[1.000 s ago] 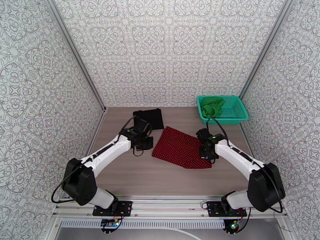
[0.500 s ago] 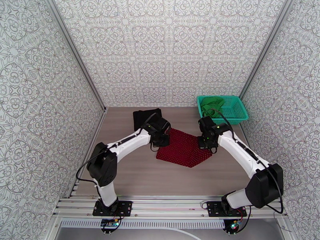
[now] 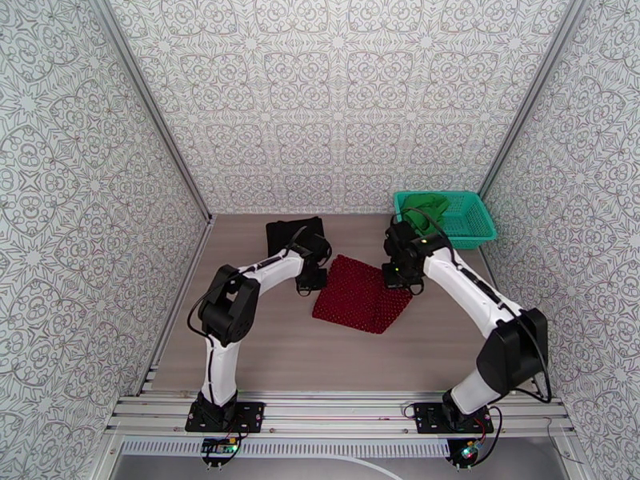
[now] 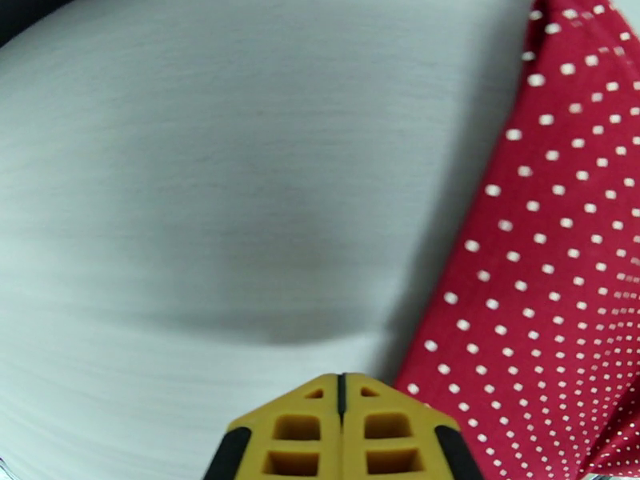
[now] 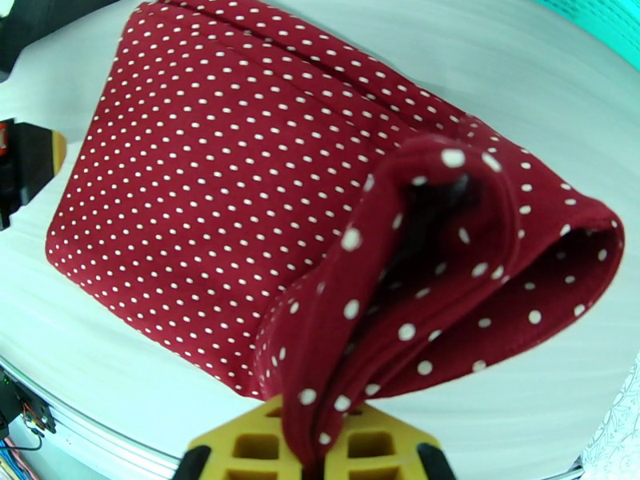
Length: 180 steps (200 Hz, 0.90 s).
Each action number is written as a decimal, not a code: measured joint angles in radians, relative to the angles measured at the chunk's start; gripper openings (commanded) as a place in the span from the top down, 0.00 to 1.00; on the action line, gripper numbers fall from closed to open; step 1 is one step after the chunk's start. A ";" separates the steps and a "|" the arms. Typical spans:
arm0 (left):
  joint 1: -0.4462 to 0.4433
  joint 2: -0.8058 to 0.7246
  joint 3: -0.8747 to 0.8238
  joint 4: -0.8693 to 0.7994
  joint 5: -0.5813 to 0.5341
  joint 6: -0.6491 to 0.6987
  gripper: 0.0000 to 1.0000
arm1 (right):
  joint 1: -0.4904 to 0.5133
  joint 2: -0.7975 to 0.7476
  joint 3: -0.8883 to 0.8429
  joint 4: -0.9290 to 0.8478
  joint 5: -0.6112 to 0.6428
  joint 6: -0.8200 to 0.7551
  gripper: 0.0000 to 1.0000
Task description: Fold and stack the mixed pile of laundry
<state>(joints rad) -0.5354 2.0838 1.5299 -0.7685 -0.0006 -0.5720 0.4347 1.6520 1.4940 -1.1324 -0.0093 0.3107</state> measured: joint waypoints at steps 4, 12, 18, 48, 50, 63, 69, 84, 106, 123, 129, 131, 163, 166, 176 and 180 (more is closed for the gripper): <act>0.000 0.004 0.000 0.000 0.002 0.000 1.00 | 0.004 0.008 0.009 -0.002 0.000 0.004 1.00; 0.000 0.011 0.000 0.001 0.004 0.001 1.00 | 0.013 0.029 0.029 -0.004 0.000 0.010 1.00; 0.000 0.014 0.000 0.003 0.006 0.001 1.00 | 0.019 0.043 0.043 -0.007 -0.002 0.015 1.00; 0.000 0.020 0.000 0.020 0.025 0.001 1.00 | 0.050 0.121 0.118 -0.014 -0.008 0.055 1.00; 0.000 0.020 -0.001 0.022 0.026 0.001 1.00 | 0.052 0.126 0.122 -0.014 -0.008 0.058 1.00; 0.001 0.020 -0.006 0.036 0.033 0.001 1.00 | 0.067 0.161 0.156 -0.015 -0.014 0.077 1.00; 0.001 0.020 -0.010 0.040 0.035 0.001 1.00 | 0.074 0.175 0.169 -0.014 -0.017 0.086 1.00; 0.002 0.020 -0.014 0.047 0.041 0.001 1.00 | 0.095 0.214 0.202 -0.014 -0.024 0.109 1.00; 0.007 0.018 -0.018 0.053 0.052 0.002 1.00 | 0.127 0.279 0.252 -0.013 -0.032 0.140 1.00; 0.010 0.015 -0.027 0.063 0.063 0.004 1.00 | 0.152 0.336 0.292 -0.012 -0.035 0.163 1.00; 0.011 0.013 -0.029 0.066 0.065 0.005 1.00 | 0.159 0.358 0.306 -0.012 -0.037 0.167 1.00; 0.011 0.012 -0.031 0.067 0.066 0.005 1.00 | 0.162 0.364 0.310 -0.013 -0.038 0.171 1.00; 0.020 0.005 -0.048 0.087 0.085 0.008 1.00 | 0.190 0.484 0.395 -0.013 -0.050 0.199 0.97; 0.021 0.004 -0.049 0.089 0.086 0.008 1.00 | 0.192 0.492 0.402 -0.013 -0.050 0.200 0.97; 0.022 0.003 -0.052 0.092 0.091 0.008 1.00 | 0.197 0.528 0.432 -0.014 -0.053 0.208 0.91; 0.022 0.002 -0.054 0.093 0.093 0.008 1.00 | 0.200 0.541 0.445 -0.014 -0.054 0.210 0.88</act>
<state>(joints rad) -0.5137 2.0861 1.4761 -0.6750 0.0921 -0.5640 0.6342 2.1929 1.9388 -1.1469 -0.0631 0.5205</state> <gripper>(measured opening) 0.058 0.090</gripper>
